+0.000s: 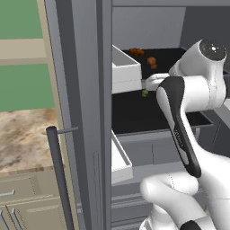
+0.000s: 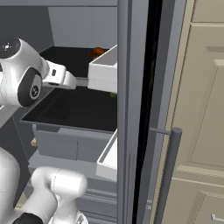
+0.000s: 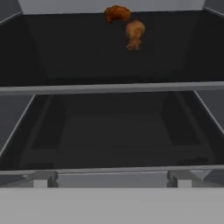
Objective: Transport the chicken drumstick and onion to the fridge. Place the chicken drumstick on the rack containing meat and place the onion on the rack containing the vegetable, ensuring meats and vegetables are on different racks.
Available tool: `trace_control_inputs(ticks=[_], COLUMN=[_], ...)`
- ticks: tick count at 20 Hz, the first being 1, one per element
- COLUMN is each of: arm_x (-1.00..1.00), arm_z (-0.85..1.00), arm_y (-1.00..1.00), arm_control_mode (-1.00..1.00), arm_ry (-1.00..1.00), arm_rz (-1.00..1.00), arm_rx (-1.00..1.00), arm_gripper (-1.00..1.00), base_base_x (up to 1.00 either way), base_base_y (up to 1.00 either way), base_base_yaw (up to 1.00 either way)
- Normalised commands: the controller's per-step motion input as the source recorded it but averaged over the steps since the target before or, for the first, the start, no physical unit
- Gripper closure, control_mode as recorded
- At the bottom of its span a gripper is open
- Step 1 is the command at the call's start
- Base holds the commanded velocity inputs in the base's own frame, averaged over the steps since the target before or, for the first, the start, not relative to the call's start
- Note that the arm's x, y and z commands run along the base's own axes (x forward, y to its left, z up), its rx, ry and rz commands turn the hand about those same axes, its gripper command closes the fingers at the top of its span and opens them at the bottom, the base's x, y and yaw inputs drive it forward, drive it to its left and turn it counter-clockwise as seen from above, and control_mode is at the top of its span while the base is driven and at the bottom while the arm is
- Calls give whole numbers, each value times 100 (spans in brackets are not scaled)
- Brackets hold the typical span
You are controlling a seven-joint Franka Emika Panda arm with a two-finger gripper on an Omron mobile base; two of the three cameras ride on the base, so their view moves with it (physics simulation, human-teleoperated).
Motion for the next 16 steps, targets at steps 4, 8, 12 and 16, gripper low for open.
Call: trace_control_inputs(ticks=[4, 8, 12, 16], arm_x=[-97, -63, -34, -40], arm_z=[-5, -25, -9, -3], arm_y=[7, 1, 0, 0], arm_control_mode=[-100, -100, -100, -100], arm_ry=[0, 0, 2, 1], arm_rz=[0, 0, 0, 0], arm_rx=[0, 0, 0, 0], arm_gripper=[-100, -100, -100, -100], base_base_x=[0, 0, 0, 0], base_base_y=[0, 0, 0, 0], base_base_yaw=[0, 0, 0, 0])
